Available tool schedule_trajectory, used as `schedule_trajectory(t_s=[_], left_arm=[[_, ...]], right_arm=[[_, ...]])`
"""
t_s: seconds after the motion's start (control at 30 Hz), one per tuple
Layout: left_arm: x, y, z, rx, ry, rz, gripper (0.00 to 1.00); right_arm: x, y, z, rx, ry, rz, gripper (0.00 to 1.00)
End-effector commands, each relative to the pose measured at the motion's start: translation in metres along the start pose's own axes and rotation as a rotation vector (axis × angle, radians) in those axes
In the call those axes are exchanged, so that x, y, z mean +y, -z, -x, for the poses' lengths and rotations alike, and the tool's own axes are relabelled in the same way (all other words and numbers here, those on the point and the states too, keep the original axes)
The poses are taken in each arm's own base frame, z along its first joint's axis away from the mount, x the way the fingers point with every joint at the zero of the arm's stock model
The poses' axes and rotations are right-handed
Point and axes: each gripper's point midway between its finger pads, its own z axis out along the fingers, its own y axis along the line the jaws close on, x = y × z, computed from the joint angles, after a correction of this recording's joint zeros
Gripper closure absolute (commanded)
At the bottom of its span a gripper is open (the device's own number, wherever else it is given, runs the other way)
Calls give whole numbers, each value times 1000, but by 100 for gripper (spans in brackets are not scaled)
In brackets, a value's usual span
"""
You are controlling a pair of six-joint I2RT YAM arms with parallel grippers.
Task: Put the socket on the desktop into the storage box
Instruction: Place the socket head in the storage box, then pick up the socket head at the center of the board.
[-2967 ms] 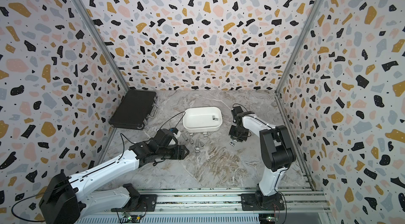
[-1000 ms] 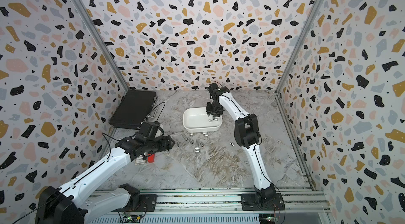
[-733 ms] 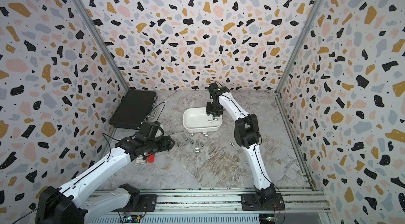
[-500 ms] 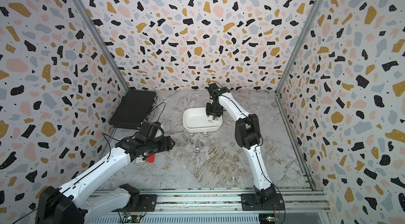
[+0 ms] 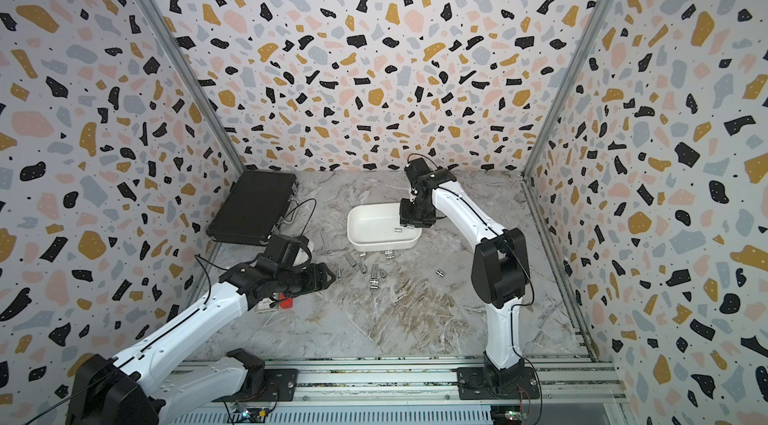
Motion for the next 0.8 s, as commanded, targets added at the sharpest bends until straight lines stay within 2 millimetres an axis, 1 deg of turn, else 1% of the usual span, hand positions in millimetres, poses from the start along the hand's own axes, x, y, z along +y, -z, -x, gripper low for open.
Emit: schedule_trajectory(t_s=[0.0, 0.17, 0.2, 0.5, 0.63, 0.77], left_arm=[[-11, -2, -5, 4, -14, -49, 25], [-26, -8, -13, 22, -58, -74, 25], [-30, -9, -14, 25, -65, -81, 25], [-58, -22, -21, 47, -128, -125, 24], [-71, -27, -24, 56, -161, -140, 24], [-83, -32, -27, 72, -198, -152, 24]], right_arm=[[-5, 14, -12, -23, 21, -7, 48], [-28, 15, -35, -6, -13, -38, 47], [-34, 13, -41, 2, -28, -42, 47], [-83, 6, -75, 33, -147, -84, 46], [-98, -1, -87, 53, -178, -104, 46], [-108, -7, -96, 72, -205, -117, 46]])
